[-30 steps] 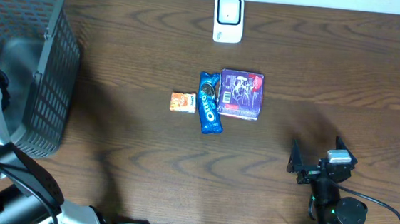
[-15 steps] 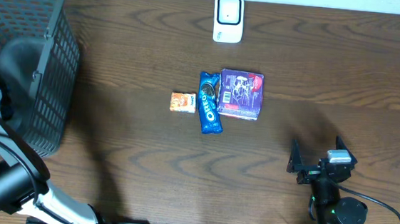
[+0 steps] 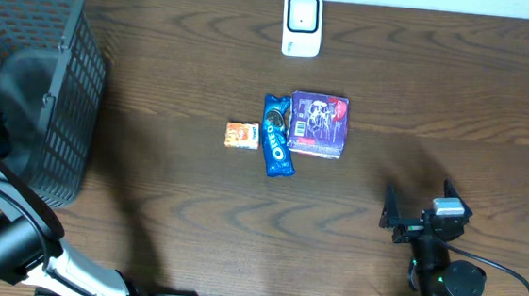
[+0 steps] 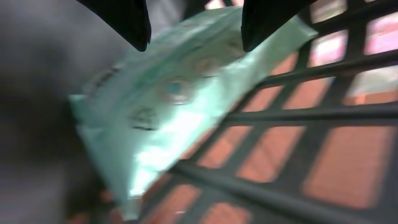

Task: Scan the item barcode
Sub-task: 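Reach into the basket toward the mint-green bag with the left gripper, then grasp the mint-green bag in the basket with the left gripper, then lift the mint-green bag out of the basket toward the scanner, then release the mint-green bag beside the Oreo pack and hold left arm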

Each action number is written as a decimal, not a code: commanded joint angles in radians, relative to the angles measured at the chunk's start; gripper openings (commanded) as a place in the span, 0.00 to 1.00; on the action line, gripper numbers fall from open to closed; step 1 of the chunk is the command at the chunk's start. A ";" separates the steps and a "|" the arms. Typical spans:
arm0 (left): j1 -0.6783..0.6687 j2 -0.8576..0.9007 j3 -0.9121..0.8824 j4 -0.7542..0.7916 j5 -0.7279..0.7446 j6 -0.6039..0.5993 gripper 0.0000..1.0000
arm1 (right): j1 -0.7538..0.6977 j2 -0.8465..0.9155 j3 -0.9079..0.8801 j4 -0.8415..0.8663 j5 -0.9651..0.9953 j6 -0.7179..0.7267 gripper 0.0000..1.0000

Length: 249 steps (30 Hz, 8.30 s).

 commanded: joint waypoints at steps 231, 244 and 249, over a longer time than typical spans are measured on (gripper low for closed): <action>-1.053 0.010 0.091 0.206 0.643 -0.547 0.84 | 0.004 -0.006 -0.002 -0.003 -0.006 -0.008 0.99; -0.916 -0.349 0.090 -0.219 0.557 -0.506 0.98 | 0.004 -0.006 -0.002 -0.003 -0.006 -0.008 0.99; -0.914 -0.346 0.056 -0.400 0.505 -0.506 0.98 | 0.004 -0.006 -0.002 -0.003 -0.006 -0.008 0.99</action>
